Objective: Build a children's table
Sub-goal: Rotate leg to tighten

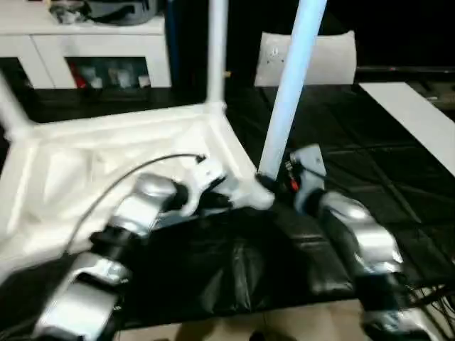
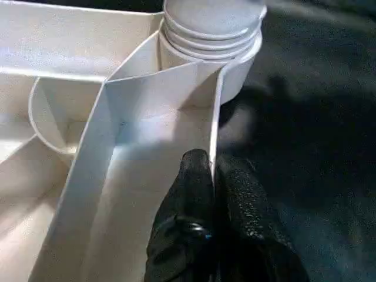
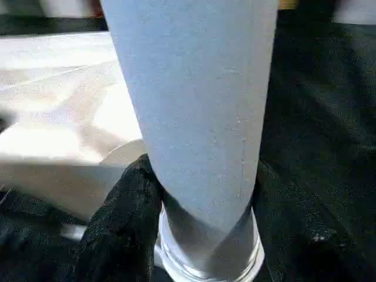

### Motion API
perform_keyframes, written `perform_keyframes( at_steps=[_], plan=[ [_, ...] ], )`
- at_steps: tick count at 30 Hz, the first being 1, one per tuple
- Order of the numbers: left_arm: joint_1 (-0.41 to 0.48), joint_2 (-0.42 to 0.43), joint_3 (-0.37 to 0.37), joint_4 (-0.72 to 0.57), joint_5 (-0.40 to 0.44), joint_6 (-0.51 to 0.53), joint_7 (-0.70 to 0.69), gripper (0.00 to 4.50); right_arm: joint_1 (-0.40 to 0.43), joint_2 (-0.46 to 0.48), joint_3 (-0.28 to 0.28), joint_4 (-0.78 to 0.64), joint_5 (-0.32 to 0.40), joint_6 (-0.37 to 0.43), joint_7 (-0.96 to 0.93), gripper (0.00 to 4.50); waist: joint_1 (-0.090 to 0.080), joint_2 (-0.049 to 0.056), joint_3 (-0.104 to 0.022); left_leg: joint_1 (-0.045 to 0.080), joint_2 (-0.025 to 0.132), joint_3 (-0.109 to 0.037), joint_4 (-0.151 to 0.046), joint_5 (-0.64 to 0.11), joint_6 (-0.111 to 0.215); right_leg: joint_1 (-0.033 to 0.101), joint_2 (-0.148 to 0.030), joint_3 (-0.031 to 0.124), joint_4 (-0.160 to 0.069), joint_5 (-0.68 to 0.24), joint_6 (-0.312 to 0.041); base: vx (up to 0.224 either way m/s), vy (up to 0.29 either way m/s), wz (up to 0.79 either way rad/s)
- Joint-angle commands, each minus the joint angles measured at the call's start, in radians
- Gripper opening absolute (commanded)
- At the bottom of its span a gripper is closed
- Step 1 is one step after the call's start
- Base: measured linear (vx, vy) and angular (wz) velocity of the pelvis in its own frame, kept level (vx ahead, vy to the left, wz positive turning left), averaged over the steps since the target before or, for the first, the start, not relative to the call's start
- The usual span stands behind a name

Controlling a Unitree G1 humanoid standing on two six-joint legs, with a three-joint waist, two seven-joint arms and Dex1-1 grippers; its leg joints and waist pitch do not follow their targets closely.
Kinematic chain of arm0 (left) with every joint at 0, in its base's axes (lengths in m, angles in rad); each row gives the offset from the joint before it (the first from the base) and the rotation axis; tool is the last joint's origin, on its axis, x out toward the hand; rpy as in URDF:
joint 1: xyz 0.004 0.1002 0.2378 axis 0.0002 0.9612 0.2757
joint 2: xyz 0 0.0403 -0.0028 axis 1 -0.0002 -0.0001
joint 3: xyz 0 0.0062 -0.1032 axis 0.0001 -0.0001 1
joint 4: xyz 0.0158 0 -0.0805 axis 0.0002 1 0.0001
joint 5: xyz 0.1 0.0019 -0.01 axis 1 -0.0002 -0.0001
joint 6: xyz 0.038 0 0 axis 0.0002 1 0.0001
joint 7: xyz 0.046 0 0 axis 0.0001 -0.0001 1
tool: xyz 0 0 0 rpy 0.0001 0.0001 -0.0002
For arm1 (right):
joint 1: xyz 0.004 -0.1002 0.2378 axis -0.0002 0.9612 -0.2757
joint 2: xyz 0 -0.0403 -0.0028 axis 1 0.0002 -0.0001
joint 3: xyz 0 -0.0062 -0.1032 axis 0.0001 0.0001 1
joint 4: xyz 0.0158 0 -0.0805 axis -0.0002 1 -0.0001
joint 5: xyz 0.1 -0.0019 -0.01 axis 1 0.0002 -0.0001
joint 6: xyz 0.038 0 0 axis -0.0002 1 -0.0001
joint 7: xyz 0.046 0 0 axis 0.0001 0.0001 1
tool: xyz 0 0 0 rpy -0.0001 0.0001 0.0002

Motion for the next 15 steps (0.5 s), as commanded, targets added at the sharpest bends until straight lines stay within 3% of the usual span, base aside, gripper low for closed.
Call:
perform_keyframes(
  at_steps=[1, 3, 5, 6, 10, 12, 15],
  plan=[
    [-0.058, -0.079, 0.049, -0.019, -0.021, 0.014, 0.154, 0.0, -0.017, 0.091, 0.093, 0.026, 0.019, 0.036, -0.006, 1.92, -0.001, 0.006, -0.063, -0.005, -0.019, 0.015, -0.072, -0.25, 0.027, 0.053, -0.033, 0.017, -0.094, -0.531, -0.059, 0.0, 0.0, 0.0],
    [-0.059, -0.095, 0.05, -0.024, -0.015, 0.024, 0.177, 0.0, -0.031, 0.116, 0.08, 0.038, 0.009, 0.019, -0.044, 1.92, 0.001, 0.012, -0.065, -0.004, -0.017, 0.015, -0.074, -0.239, 0.03, 0.054, -0.034, 0.022, -0.088, -0.491, -0.072, 0.0, 0.0, 0.0],
    [-0.054, -0.103, 0.046, -0.034, -0.009, 0.028, 0.18, 0.0, -0.04, 0.139, 0.061, 0.035, 0.009, 0.008, -0.07, 2.48, 0.002, 0.008, -0.068, -0.01, -0.015, 0.017, -0.076, -0.198, 0.036, 0.061, -0.033, 0.029, -0.075, -0.397, -0.104, 0.0, 0.0, 0.0],
    [-0.052, -0.101, 0.044, -0.038, -0.006, 0.027, 0.177, 0.0, -0.039, 0.14, 0.059, 0.029, 0.013, 0.004, -0.067, 2.62, 0.004, 0.011, -0.069, -0.007, -0.013, 0.018, -0.076, -0.181, 0.04, 0.062, -0.033, 0.033, -0.07, -0.353, -0.122, 0.052, -0.007, 0.03],
    [-0.036, -0.069, 0.037, -0.053, -0.001, 0.008, 0.156, 0.0, -0.011, 0.093, 0.08, -0.012, 0.005, -0.035, -0.008, 2.85, 0.01, 0.012, -0.072, -0.01, -0.011, 0.02, -0.076, -0.125, 0.053, 0.072, -0.035, 0.039, -0.052, -0.228, -0.171, 0.0, 0.0, 0.0],
    [-0.014, -0.033, 0.027, -0.066, -0.007, -0.031, 0.103, 0.0, 0.025, 0.017, 0.086, -0.034, 0.01, -0.088, 0.079, 3.08, 0.014, 0.011, -0.071, -0.012, -0.011, 0.021, -0.075, -0.119, 0.064, 0.078, -0.036, 0.04, -0.051, -0.213, -0.179, 0.0, 0.0, 0.0],
    [-0.003, -0.017, 0.018, -0.073, -0.01, -0.052, 0.073, 0.0, 0.036, -0.006, 0.075, -0.047, 0.025, -0.096, 0.113, 3.32, 0.01, 0.015, -0.071, -0.012, -0.01, 0.022, -0.075, -0.128, 0.072, 0.078, -0.037, 0.04, -0.052, -0.214, -0.182, 0.0, 0.0, 0.0]
  ],
)
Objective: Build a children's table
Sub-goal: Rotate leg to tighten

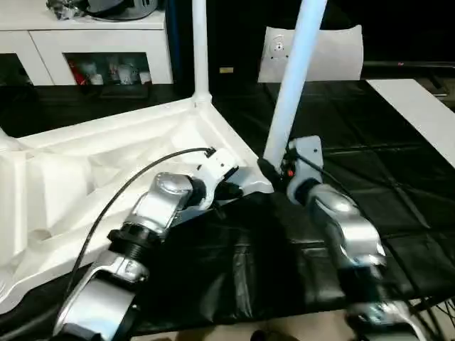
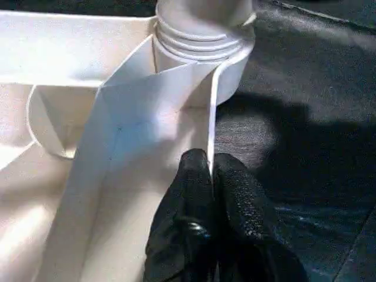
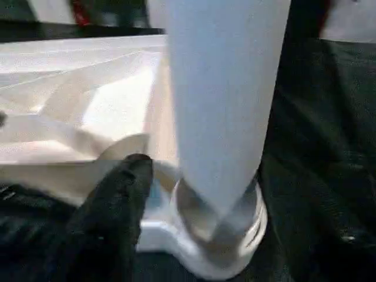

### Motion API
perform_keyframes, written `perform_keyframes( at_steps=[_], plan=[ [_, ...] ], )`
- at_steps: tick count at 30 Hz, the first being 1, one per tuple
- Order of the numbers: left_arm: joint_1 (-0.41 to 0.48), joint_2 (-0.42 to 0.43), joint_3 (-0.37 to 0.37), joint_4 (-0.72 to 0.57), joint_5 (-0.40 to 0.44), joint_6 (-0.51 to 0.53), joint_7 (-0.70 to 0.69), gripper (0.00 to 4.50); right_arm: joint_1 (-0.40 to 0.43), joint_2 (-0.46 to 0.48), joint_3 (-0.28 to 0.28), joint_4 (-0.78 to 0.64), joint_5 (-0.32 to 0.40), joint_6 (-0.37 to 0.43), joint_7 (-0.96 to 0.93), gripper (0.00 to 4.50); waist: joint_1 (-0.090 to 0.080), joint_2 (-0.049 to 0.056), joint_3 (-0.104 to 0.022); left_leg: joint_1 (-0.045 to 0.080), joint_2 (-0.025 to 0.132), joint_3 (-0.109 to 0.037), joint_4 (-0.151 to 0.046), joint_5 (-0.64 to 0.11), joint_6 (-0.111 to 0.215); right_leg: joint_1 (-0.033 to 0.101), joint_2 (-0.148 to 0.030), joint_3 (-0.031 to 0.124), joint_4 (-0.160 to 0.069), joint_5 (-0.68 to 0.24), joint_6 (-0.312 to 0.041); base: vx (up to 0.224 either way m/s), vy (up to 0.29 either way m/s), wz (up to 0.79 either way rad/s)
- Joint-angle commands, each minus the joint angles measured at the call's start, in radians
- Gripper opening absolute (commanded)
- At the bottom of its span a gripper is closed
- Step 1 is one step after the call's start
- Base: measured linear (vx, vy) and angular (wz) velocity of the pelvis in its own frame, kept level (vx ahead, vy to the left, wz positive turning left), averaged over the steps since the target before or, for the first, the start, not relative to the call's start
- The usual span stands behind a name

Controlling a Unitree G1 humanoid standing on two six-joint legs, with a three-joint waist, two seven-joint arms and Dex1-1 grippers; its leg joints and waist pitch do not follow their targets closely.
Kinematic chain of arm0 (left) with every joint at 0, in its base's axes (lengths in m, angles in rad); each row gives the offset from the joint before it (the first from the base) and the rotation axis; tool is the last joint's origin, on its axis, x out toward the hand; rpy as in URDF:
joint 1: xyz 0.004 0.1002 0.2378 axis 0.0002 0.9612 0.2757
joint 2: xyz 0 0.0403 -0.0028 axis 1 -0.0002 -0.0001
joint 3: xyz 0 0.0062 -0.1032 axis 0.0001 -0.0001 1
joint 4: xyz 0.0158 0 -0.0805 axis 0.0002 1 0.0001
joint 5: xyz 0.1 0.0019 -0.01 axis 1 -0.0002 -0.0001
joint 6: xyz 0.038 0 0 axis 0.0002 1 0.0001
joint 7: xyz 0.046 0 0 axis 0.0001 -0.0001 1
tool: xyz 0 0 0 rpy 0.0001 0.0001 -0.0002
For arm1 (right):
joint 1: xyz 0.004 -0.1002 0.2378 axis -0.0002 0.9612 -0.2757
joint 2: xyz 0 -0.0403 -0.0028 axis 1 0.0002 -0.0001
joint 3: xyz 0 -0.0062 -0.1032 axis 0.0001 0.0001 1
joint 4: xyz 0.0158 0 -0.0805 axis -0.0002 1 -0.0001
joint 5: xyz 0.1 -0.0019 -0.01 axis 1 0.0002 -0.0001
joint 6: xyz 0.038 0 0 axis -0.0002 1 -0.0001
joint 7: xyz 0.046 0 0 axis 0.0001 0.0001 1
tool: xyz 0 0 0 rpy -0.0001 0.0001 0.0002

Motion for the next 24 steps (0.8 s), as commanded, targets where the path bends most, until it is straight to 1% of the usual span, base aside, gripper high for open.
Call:
perform_keyframes(
  at_steps=[1, 2, 3, 4, 5, 6, 7, 8, 9, 10, 11, 12, 13, 15, 16, 17, 18, 19, 21, 22, 23, 24],
  plan=[
    [0.002, 0.011, 0.005, -0.058, -0.023, -0.069, -0.03, 0.0, 0.008, -0.01, 0.054, -0.043, 0.051, 0.0, 0.103, 3.44, 0.006, 0.006, -0.071, -0.013, -0.012, 0.02, -0.061, -0.139, 0.071, 0.083, -0.037, 0.038, -0.056, -0.232, -0.181, 0.0, 0.0, 0.0],
    [0.012, 0.026, -0.002, -0.066, -0.027, -0.095, -0.066, 0.0, 0.018, -0.039, 0.041, -0.06, 0.068, 0.005, 0.149, 3.53, 0.005, 0.002, -0.071, -0.014, -0.012, 0.02, -0.061, -0.147, 0.077, 0.085, -0.037, 0.037, -0.059, -0.249, -0.177, 0.0, 0.0, 0.0],
    [0.019, 0.035, -0.007, -0.072, -0.032, -0.105, -0.095, 0.0, 0.024, -0.063, 0.039, -0.07, 0.076, 0.006, 0.184, 3.58, 0.005, 0.005, -0.069, -0.013, -0.01, 0.02, -0.062, -0.152, 0.079, 0.083, -0.038, 0.038, -0.06, -0.258, -0.178, 0.0, 0.0, 0.0],
    [0.025, 0.047, -0.013, -0.076, -0.039, -0.125, -0.131, 0.0, 0.032, -0.094, 0.044, -0.079, 0.082, 0.001, 0.231, 3.7, 0.006, 0.006, -0.07, -0.011, -0.009, 0.02, -0.061, -0.151, 0.08, 0.084, -0.038, 0.038, -0.061, -0.26, -0.177, 0.0, 0.0, 0.0],
    [0.031, 0.067, -0.024, -0.08, -0.051, -0.14, -0.188, 0.0, 0.043, -0.146, 0.058, -0.096, 0.095, -0.004, 0.309, 3.7, 0.005, 0.008, -0.068, -0.011, -0.008, 0.02, -0.061, -0.155, 0.084, 0.08, -0.037, 0.039, -0.061, -0.258, -0.183, 0.0, 0.0, 0.0],
    [0.031, 0.067, -0.024, -0.08, -0.051, -0.14, -0.188, 0.0, 0.043, -0.146, 0.058, -0.096, 0.095, -0.004, 0.309, 3.8, 0.004, 0.007, -0.069, -0.011, -0.008, 0.02, -0.061, -0.162, 0.085, 0.081, -0.035, 0.038, -0.06, -0.26, -0.183, 0.0, 0.0, 0.0],
    [0.036, 0.091, -0.041, -0.083, -0.059, -0.174, -0.252, 0.0, 0.052, -0.189, 0.067, -0.113, 0.117, -0.007, 0.383, 3.93, 0.007, 0.008, -0.067, -0.009, -0.008, 0.021, -0.061, -0.174, 0.085, 0.08, -0.036, 0.038, -0.062, -0.277, -0.184, 0.0, 0.0, 0.0],
    [0.037, 0.097, -0.046, -0.083, -0.06, -0.187, -0.267, 0.0, 0.054, -0.198, 0.069, -0.116, 0.122, -0.011, 0.399, 4.07, 0.007, 0.008, -0.067, -0.009, -0.007, 0.022, -0.061, -0.177, 0.087, 0.079, -0.037, 0.039, -0.063, -0.282, -0.182, 0.0, 0.0, 0.0],
    [0.038, 0.102, -0.051, -0.083, -0.062, -0.202, -0.283, 0.0, 0.055, -0.206, 0.071, -0.118, 0.127, -0.016, 0.415, 4.07, 0.01, 0.007, -0.066, -0.008, -0.007, 0.022, -0.061, -0.182, 0.085, 0.077, -0.037, 0.039, -0.065, -0.299, -0.178, 0.0, 0.0, 0.0],
    [0.039, 0.121, -0.067, -0.081, -0.06, -0.215, -0.32, 0.0, 0.058, -0.23, 0.074, -0.123, 0.137, -0.022, 0.457, 4.07, 0.015, 0.008, -0.066, -0.005, -0.005, 0.021, -0.062, -0.185, 0.081, 0.077, -0.037, 0.038, -0.066, -0.314, -0.172, 0.0, 0.0, 0.0],
    [0.04, 0.142, -0.085, -0.077, -0.056, -0.237, -0.363, 0.0, 0.062, -0.255, 0.079, -0.126, 0.144, -0.028, 0.503, 4.07, 0.015, 0.008, -0.065, -0.007, -0.005, 0.022, -0.062, -0.188, 0.08, 0.075, -0.038, 0.039, -0.066, -0.319, -0.171, 0.0, 0.0, 0.0],
    [0.038, 0.161, -0.097, -0.068, -0.051, -0.255, -0.399, 0.0, 0.063, -0.279, 0.085, -0.124, 0.151, -0.034, 0.55, 4.07, 0.019, 0.009, -0.065, -0.005, -0.005, 0.021, -0.063, -0.193, 0.078, 0.074, -0.038, 0.038, -0.067, -0.329, -0.168, 0.0, 0.0, 0.0],
    [0.033, 0.175, -0.102, -0.053, -0.045, -0.269, -0.425, 0.0, 0.062, -0.303, 0.094, -0.115, 0.158, -0.041, 0.599, 4.07, 0.02, 0.011, -0.063, -0.003, -0.003, 0.02, -0.065, -0.212, 0.075, 0.072, -0.037, 0.038, -0.068, -0.336, -0.167, 0.0, 0.0, 0.0],
    [0.031, 0.183, -0.106, -0.049, -0.047, -0.284, -0.449, 0.0, 0.06, -0.318, 0.102, -0.107, 0.152, -0.057, 0.624, 4.07, 0.023, 0.012, -0.061, 0.003, -0.002, 0.023, -0.064, -0.228, 0.07, 0.066, -0.037, 0.039, -0.07, -0.347, -0.171, 0.0, 0.0, 0.0],
    [0.03, 0.203, -0.114, -0.044, -0.054, -0.313, -0.509, 0.0, 0.054, -0.348, 0.12, -0.09, 0.154, -0.072, 0.682, 4.07, 0.027, 0.011, -0.06, 0.006, -0.002, 0.022, -0.065, -0.242, 0.065, 0.066, -0.038, 0.038, -0.071, -0.365, -0.172, 0.0, 0.0, 0.0],
    [0.03, 0.213, -0.117, -0.046, -0.06, -0.324, -0.537, 0.0, 0.051, -0.359, 0.126, -0.082, 0.157, -0.079, 0.707, 4.07, 0.029, 0.011, -0.062, 0.003, -0.001, 0.02, -0.067, -0.241, 0.062, 0.071, -0.04, 0.038, -0.069, -0.367, -0.17, 0.0, 0.0, 0.0],
    [0.03, 0.213, -0.117, -0.046, -0.06, -0.324, -0.537, 0.0, 0.051, -0.359, 0.126, -0.082, 0.157, -0.079, 0.707, 4.07, 0.03, 0.011, -0.061, 0.002, -0.001, 0.02, -0.068, -0.24, 0.062, 0.072, -0.04, 0.038, -0.069, -0.366, -0.17, 0.0, 0.0, 0.0],
    [0.029, 0.223, -0.123, -0.047, -0.068, -0.333, -0.57, 0.0, 0.046, -0.372, 0.131, -0.071, 0.166, -0.085, 0.745, 4.07, 0.035, 0.008, -0.062, 0.004, 0.0, 0.021, -0.066, -0.24, 0.059, 0.069, -0.041, 0.039, -0.067, -0.356, -0.175, 0.0, 0.0, 0.0],
    [0.028, 0.242, -0.136, -0.049, -0.074, -0.348, -0.622, 0.0, 0.039, -0.383, 0.137, -0.055, 0.177, -0.088, 0.793, 4.07, 0.04, 0.006, -0.063, 0.003, 0.0, 0.021, -0.066, -0.234, 0.062, 0.07, -0.041, 0.039, -0.065, -0.351, -0.181, 0.0, 0.0, 0.0],
    [0.027, 0.251, -0.144, -0.047, -0.076, -0.355, -0.646, 0.0, 0.034, -0.389, 0.142, -0.047, 0.181, -0.092, 0.813, 3.9, 0.042, 0.008, -0.064, 0.001, 0.001, 0.021, -0.067, -0.225, 0.062, 0.071, -0.042, 0.039, -0.062, -0.34, -0.186, 0.0, 0.0, 0.0],
    [0.026, 0.258, -0.15, -0.048, -0.077, -0.362, -0.663, 0.0, 0.032, -0.393, 0.147, -0.042, 0.182, -0.097, 0.828, 3.9, 0.043, 0.005, -0.064, 0.001, 0.002, 0.021, -0.066, -0.22, 0.063, 0.071, -0.042, 0.039, -0.061, -0.333, -0.188, 0.0, 0.0, 0.0],
    [0.026, 0.264, -0.156, -0.05, -0.078, -0.367, -0.679, 0.0, 0.03, -0.395, 0.152, -0.036, 0.183, -0.102, 0.841, 3.72, 0.045, 0.007, -0.065, 0.002, 0.003, 0.022, -0.066, -0.216, 0.063, 0.07, -0.042, 0.04, -0.059, -0.324, -0.192, 0.0, 0.0, 0.0]
  ],
)
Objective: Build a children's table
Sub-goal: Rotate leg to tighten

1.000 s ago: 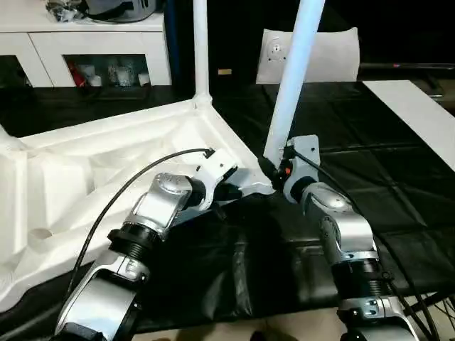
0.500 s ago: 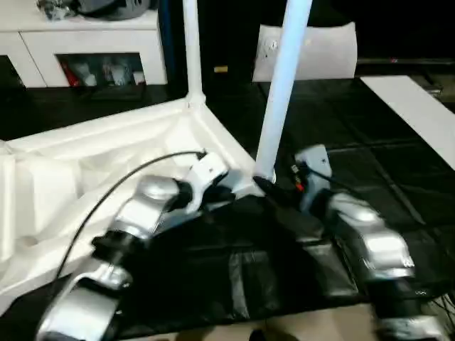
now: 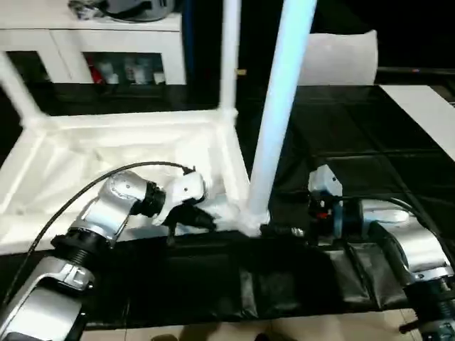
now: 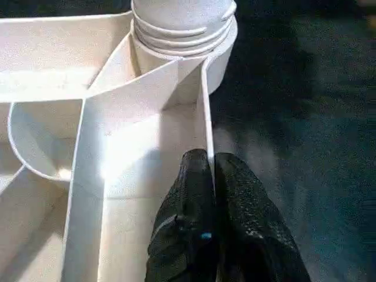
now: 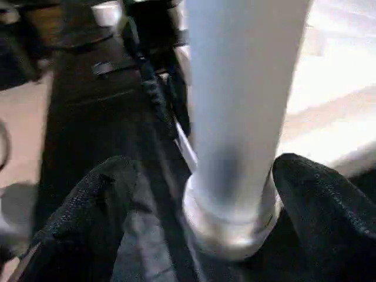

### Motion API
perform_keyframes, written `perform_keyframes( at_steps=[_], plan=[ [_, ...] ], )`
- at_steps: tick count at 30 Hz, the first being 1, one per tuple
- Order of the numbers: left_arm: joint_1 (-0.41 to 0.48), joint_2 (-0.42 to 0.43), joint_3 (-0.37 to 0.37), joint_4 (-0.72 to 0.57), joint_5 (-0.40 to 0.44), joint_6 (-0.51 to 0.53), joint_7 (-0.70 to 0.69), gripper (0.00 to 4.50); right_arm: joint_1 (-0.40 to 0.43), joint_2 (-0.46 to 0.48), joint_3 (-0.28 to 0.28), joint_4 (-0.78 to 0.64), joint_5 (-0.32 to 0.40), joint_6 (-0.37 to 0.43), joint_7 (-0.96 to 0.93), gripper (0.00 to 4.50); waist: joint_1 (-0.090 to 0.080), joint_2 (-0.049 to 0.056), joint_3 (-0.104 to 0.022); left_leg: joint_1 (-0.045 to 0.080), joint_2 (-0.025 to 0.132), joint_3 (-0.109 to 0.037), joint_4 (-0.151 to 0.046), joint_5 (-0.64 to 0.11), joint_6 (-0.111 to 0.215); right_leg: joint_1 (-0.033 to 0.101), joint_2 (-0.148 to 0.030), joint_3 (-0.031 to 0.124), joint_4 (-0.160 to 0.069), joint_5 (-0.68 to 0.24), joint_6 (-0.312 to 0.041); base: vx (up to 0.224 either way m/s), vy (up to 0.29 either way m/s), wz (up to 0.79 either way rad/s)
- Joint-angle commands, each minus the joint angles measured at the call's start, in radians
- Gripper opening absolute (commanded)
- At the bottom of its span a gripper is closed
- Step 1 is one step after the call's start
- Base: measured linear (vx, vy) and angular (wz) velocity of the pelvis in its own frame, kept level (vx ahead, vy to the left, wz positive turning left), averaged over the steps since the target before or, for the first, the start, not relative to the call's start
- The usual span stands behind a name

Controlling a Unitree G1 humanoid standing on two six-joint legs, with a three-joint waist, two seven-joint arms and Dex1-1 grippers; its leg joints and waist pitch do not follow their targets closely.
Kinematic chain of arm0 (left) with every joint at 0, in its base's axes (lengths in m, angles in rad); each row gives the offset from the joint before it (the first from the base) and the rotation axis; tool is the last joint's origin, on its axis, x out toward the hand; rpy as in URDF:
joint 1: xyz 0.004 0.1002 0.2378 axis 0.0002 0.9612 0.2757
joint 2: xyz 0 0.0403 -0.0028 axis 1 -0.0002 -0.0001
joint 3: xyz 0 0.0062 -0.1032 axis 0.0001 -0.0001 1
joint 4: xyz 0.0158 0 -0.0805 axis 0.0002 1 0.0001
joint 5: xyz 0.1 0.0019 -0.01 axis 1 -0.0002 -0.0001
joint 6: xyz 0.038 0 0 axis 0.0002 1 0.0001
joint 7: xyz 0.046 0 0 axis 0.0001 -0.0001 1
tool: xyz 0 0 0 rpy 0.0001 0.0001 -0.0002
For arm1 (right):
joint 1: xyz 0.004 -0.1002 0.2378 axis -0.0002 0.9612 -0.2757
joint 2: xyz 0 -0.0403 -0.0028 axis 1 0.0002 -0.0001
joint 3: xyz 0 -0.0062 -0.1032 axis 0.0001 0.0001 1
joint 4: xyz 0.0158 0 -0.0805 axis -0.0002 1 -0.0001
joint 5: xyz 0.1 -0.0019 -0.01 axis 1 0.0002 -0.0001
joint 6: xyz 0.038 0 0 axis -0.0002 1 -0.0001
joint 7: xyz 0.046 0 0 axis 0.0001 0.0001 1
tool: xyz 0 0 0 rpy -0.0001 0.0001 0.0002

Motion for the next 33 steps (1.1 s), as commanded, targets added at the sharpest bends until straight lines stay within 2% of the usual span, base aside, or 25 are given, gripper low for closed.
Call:
perform_keyframes(
  at_steps=[1, 4, 7, 13, 20, 23, 24, 29, 32, 33],
  plan=[
    [-0.027, -0.01, -0.044, -0.035, -0.016, -0.042, -0.087, 0.0, -0.015, -0.011, 0.013, 0.009, 0.013, -0.022, 0.042, 3.69, -0.002, 0.003, -0.066, 0.002, 0.003, 0.024, -0.071, -0.206, 0.064, 0.063, -0.038, 0.041, -0.059, -0.308, -0.199, 0.0, 0.0, 0.0],
    [-0.022, -0.002, -0.055, -0.059, -0.026, -0.049, -0.151, 0.0, -0.026, -0.013, 0.029, 0.028, 0.007, -0.041, 0.067, 3.35, 0.012, 0.001, -0.067, 0.003, 0.004, 0.025, -0.07, -0.187, 0.061, 0.063, -0.041, 0.042, -0.057, -0.31, -0.195, 0.0, 0.0, 0.0],
    [-0.02, 0.001, -0.064, -0.066, -0.023, -0.059, -0.17, 0.0, -0.033, -0.01, 0.034, 0.033, 0.011, -0.038, 0.079, 3.13, 0.012, 0.0, -0.066, -0.002, 0.004, 0.024, -0.071, -0.19, 0.058, 0.067, -0.04, 0.041, -0.055, -0.315, -0.189, 0.0, 0.0, 0.0],
    [-0.02, 0.002, -0.077, -0.07, -0.029, -0.074, -0.19, 0.0, -0.034, -0.023, 0.059, 0.026, 0.023, -0.025, 0.14, 2.62, 0.014, -0.002, -0.067, -0.001, 0.003, 0.025, -0.07, -0.183, 0.059, 0.065, -0.041, 0.041, -0.058, -0.337, -0.176, 0.0, 0.0, 0.0],
    [-0.03, 0.003, -0.072, -0.053, -0.022, -0.089, -0.191, 0.0, -0.033, -0.033, 0.071, 0.017, 0.038, -0.001, 0.177, 2.08, 0.014, -0.003, -0.067, -0.001, 0.004, 0.025, -0.07, -0.183, 0.059, 0.065, -0.04, 0.041, -0.056, -0.328, -0.182, 0.0, 0.0, 0.0],
    [-0.029, 0.002, -0.068, -0.051, -0.024, -0.085, -0.187, 0.0, -0.032, -0.03, 0.073, 0.009, 0.049, 0.019, 0.181, 2.02, 0.014, -0.003, -0.067, -0.001, 0.003, 0.025, -0.07, -0.18, 0.058, 0.066, -0.039, 0.041, -0.056, -0.332, -0.18, 0.0, 0.0, 0.0],
    [-0.028, 0.002, -0.068, -0.051, -0.024, -0.085, -0.185, 0.0, -0.029, -0.027, 0.072, 0.003, 0.055, 0.028, 0.179, 2.02, 0.015, 0.0, -0.067, -0.001, 0.003, 0.025, -0.07, -0.18, 0.057, 0.066, -0.039, 0.041, -0.056, -0.333, -0.18, 0.0, 0.0, 0.0],
    [-0.022, -0.013, -0.05, -0.052, -0.037, -0.058, -0.158, 0.0, -0.002, -0.008, 0.051, -0.042, 0.099, 0.073, 0.15, 1.95, 0.016, -0.002, -0.066, -0.001, 0.002, 0.026, -0.07, -0.18, 0.053, 0.066, -0.039, 0.041, -0.058, -0.342, -0.173, 0.0, 0.0, 0.0],
    [-0.03, -0.034, -0.028, -0.044, -0.029, -0.021, -0.084, 0.0, 0.022, 0.029, 0.024, -0.085, 0.121, 0.127, 0.066, 1.95, 0.015, -0.002, -0.065, -0.001, 0.002, 0.026, -0.07, -0.183, 0.052, 0.064, -0.039, 0.041, -0.06, -0.355, -0.167, 0.0, 0.0, 0.0],
    [-0.034, -0.043, -0.019, -0.039, -0.023, -0.002, -0.048, 0.0, 0.027, 0.046, 0.019, -0.089, 0.11, 0.119, 0.029, 1.95, 0.015, -0.002, -0.064, 0.001, 0.001, 0.025, -0.071, -0.194, 0.044, 0.063, -0.039, 0.04, -0.063, -0.379, -0.158, 0.0, 0.0, 0.0]
  ],
)
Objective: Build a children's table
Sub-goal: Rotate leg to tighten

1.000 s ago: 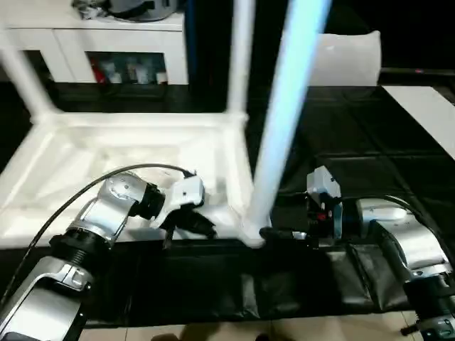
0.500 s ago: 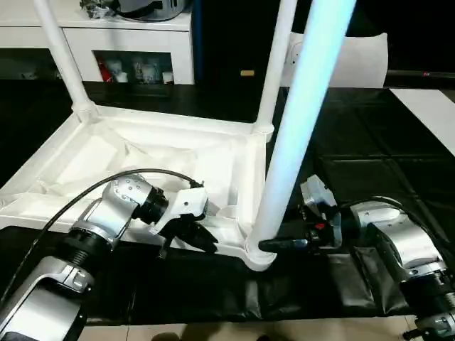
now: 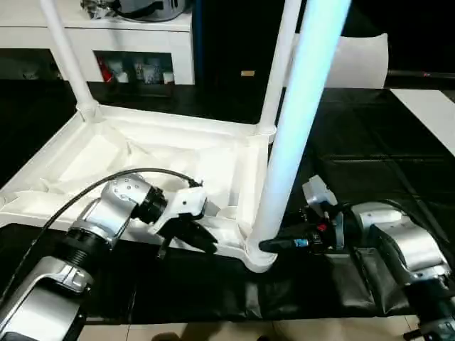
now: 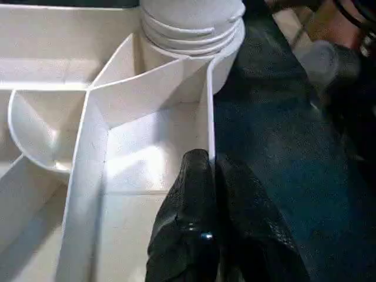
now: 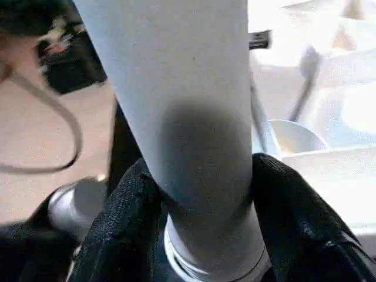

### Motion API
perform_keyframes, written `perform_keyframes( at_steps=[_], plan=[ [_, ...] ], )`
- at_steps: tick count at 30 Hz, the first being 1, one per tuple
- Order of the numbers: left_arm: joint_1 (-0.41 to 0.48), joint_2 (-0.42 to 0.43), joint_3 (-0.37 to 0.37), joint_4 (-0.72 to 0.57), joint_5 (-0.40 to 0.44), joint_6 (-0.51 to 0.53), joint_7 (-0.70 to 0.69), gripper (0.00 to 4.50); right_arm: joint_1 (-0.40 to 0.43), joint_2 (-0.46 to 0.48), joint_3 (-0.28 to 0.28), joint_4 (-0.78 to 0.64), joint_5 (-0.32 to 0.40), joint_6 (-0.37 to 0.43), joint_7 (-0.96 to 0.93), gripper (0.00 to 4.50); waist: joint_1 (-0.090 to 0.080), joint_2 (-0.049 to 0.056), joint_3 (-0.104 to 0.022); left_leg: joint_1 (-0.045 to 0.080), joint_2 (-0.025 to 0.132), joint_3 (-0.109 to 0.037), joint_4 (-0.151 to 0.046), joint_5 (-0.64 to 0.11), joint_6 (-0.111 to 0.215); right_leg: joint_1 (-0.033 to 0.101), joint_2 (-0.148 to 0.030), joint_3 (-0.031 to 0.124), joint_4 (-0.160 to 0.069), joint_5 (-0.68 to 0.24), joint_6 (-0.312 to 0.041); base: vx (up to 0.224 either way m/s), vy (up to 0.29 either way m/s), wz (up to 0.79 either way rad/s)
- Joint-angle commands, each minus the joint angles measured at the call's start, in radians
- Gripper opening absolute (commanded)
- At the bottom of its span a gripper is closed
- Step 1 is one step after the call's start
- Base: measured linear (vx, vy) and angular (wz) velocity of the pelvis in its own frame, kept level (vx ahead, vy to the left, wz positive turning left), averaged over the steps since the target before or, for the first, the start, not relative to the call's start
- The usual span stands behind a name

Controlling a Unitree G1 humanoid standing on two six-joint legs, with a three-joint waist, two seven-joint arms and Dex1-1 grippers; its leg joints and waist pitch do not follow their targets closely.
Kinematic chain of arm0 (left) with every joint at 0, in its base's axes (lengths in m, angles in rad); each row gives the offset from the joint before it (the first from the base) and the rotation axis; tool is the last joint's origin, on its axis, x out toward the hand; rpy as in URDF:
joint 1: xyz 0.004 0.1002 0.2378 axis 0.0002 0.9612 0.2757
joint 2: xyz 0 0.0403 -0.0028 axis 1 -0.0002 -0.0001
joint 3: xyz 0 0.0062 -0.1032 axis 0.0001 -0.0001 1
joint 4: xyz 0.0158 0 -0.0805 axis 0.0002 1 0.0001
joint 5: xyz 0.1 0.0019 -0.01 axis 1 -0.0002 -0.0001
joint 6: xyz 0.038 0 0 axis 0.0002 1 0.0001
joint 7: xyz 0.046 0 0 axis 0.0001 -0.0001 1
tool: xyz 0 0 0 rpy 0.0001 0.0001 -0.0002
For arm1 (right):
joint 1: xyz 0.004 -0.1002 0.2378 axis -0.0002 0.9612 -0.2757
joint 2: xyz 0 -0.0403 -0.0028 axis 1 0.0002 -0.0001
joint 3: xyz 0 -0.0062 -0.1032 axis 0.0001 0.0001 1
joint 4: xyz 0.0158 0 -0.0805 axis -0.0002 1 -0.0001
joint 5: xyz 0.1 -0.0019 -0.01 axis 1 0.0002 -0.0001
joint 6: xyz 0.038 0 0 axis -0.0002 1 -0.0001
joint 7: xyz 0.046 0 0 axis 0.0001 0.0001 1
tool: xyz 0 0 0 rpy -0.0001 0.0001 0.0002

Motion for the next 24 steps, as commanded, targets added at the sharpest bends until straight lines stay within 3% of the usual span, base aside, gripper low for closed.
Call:
perform_keyframes(
  at_steps=[1, 3, 4, 6, 9, 12, 13, 14, 17, 18, 19, 21, 24],
  plan=[
    [-0.04, -0.054, 0.021, -0.012, 0.004, 0.047, 0.106, 0.0, -0.002, 0.065, -0.008, -0.043, 0.027, 0.031, -0.1, 1.95, -0.009, -0.003, -0.063, -0.001, -0.001, 0.021, -0.072, -0.202, 0.038, 0.063, -0.039, 0.038, -0.069, -0.407, -0.146, 0.0, 0.0, 0.0],
    [-0.047, -0.074, 0.034, -0.01, 0.009, 0.085, 0.16, 0.0, -0.006, 0.1, -0.012, -0.033, -0.011, 0.031, -0.187, 1.95, -0.015, -0.003, -0.06, -0.003, -0.004, 0.02, -0.073, -0.208, 0.027, 0.06, -0.038, 0.036, -0.072, -0.441, -0.13, 0.0, 0.0, 0.0],
    [-0.054, -0.102, 0.051, -0.008, 0.012, 0.126, 0.221, 0.0, -0.016, 0.143, -0.018, -0.014, -0.054, 0.033, -0.289, 1.95, -0.02, -0.004, -0.06, -0.001, -0.009, 0.019, -0.072, -0.216, 0.016, 0.059, -0.039, 0.031, -0.082, -0.505, -0.098, 0.0, 0.0, 0.0],
    [-0.062, -0.139, 0.064, -0.009, 0.023, 0.181, 0.306, 0.0, -0.034, 0.203, -0.031, 0.018, -0.1, 0.036, -0.423, 1.95, -0.035, -0.008, -0.06, -0.005, -0.012, 0.017, -0.07, -0.213, 0.005, 0.058, -0.039, 0.028, -0.084, -0.533, -0.078, 0.0, 0.0, 0.0],
    [-0.077, -0.203, 0.09, -0.006, 0.029, 0.268, 0.427, 0.0, -0.063, 0.287, -0.059, 0.056, -0.134, 0.08, -0.601, 1.93, -0.057, -0.007, -0.062, -0.012, -0.015, 0.013, -0.07, -0.211, 0.004, 0.063, -0.037, 0.022, -0.086, -0.537, -0.069, 0.0, 0.0, 0.0],
    [-0.098, -0.271, 0.128, 0.017, 0.035, 0.334, 0.569, 0.0, -0.102, 0.375, -0.091, 0.1, -0.166, 0.132, -0.784, 1.92, -0.075, -0.006, -0.066, -0.015, -0.015, 0.016, -0.067, -0.184, 0.025, 0.06, -0.033, 0.029, -0.077, -0.445, -0.106, 0.0, 0.0, 0.0],
    [-0.106, -0.298, 0.144, 0.023, 0.039, 0.36, 0.628, 0.0, -0.122, 0.416, -0.109, 0.124, -0.181, 0.15, -0.863, 1.92, -0.078, -0.013, -0.068, -0.014, -0.015, 0.017, -0.066, -0.178, 0.024, 0.06, -0.034, 0.03, -0.075, -0.433, -0.115, 0.0, 0.0, 0.0],
    [-0.111, -0.316, 0.158, 0.03, 0.044, 0.37, 0.675, 0.0, -0.138, 0.444, -0.124, 0.146, -0.179, 0.15, -0.907, 1.92, -0.079, -0.005, -0.069, -0.012, -0.015, 0.015, -0.066, -0.162, 0.023, 0.06, -0.035, 0.03, -0.072, -0.413, -0.127, 0.0, 0.0, 0.0],
    [-0.122, -0.369, 0.197, 0.018, 0.067, 0.42, 0.813, 0.0, -0.176, 0.517, -0.146, 0.196, -0.207, 0.101, -1.006, 1.92, -0.08, -0.005, -0.072, -0.013, -0.012, 0.019, -0.064, -0.126, 0.04, 0.062, -0.035, 0.036, -0.063, -0.32, -0.159, 0.0, 0.0, 0.0],
    [-0.122, -0.373, 0.199, 0.016, 0.068, 0.424, 0.822, 0.0, -0.178, 0.521, -0.147, 0.198, -0.208, 0.096, -1.012, 2.27, -0.08, -0.004, -0.074, -0.013, -0.012, 0.018, -0.064, -0.101, 0.045, 0.066, -0.034, 0.037, -0.058, -0.269, -0.175, 0.0, 0.0, 0.0],
    [-0.123, -0.374, 0.2, 0.016, 0.068, 0.416, 0.826, 0.0, -0.182, 0.533, -0.154, 0.199, -0.197, 0.091, -1.013, 2.27, -0.078, -0.005, -0.075, -0.013, -0.013, 0.019, -0.064, -0.082, 0.058, 0.068, -0.033, 0.038, -0.053, -0.223, -0.19, 0.0, 0.0, 0.0],
    [-0.121, -0.37, 0.19, 0.014, 0.07, 0.405, 0.812, 0.0, -0.178, 0.534, -0.154, 0.189, -0.193, 0.074, -1.006, 2.64, -0.078, -0.004, -0.075, -0.013, -0.013, 0.02, -0.063, -0.071, 0.07, 0.07, -0.033, 0.039, -0.05, -0.188, -0.201, 0.0, 0.0, 0.0],
    [-0.104, -0.351, 0.17, -0.003, 0.073, 0.391, 0.772, 0.0, -0.153, 0.516, -0.151, 0.153, -0.192, 0.049, -0.971, 2.82, -0.076, -0.007, -0.074, -0.013, -0.012, 0.022, -0.063, -0.061, 0.092, 0.073, -0.034, 0.041, -0.046, -0.158, -0.218, 0.0, 0.0, 0.0]
  ],
)
